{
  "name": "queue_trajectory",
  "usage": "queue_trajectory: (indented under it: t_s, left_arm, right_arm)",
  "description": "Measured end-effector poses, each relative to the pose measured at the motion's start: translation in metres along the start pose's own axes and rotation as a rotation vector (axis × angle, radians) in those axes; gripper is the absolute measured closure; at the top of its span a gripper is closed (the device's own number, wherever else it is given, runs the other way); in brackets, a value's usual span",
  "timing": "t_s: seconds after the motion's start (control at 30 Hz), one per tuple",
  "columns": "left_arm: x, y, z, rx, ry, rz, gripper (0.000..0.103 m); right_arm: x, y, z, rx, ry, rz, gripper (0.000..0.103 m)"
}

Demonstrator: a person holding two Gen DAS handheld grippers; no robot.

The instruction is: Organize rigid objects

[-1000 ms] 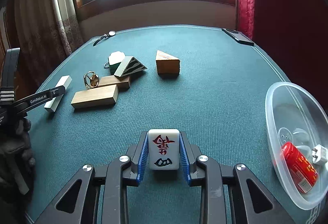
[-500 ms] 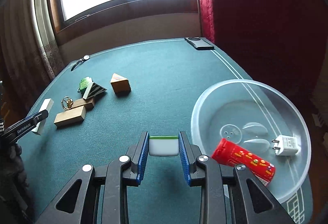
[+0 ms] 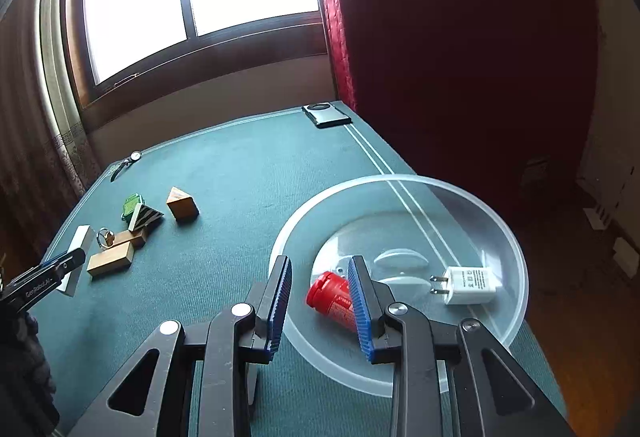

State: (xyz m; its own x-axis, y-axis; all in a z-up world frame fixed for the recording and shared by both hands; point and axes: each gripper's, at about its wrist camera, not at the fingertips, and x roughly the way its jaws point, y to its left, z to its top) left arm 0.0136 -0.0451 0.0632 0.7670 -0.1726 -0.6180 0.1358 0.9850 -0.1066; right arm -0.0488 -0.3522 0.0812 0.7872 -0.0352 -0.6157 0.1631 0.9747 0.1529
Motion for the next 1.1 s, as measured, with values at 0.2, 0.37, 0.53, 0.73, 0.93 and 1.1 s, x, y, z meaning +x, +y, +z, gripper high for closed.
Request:
queue_trajectory:
  t_s: [0.2,0.37,0.53,0.73,0.93,1.1]
  left_arm:
    - [-0.002,-0.019,-0.006,0.019,0.012,-0.032,0.071]
    - [-0.003,-0.029,-0.007,0.033,0.017,-0.052,0.071]
    - [-0.007,-0.033,-0.009,0.037,0.014,-0.06,0.071]
    - [-0.005,-0.036,-0.012,0.037,0.028,-0.062,0.071]
    - [-0.001,-0.04,-0.014,0.037,0.039,-0.068,0.071]
    - [-0.001,-0.046,-0.015,0.048,0.043,-0.08,0.071]
  right_arm:
    - [-0.01,0.015,-0.032,-0.057,0.074,0.137,0.065]
    - [-0.003,0.032,-0.046,-0.143,0.128,0.229,0.063]
    - [0.01,0.043,-0.05,-0.222,0.146,0.282,0.047]
    - [0.035,0.042,-0.056,-0.27,0.207,0.291,0.045]
    - [0.033,0.049,-0.065,-0.339,0.213,0.281,0.045]
    - [0.031,0.054,-0.068,-0.363,0.201,0.237,0.054]
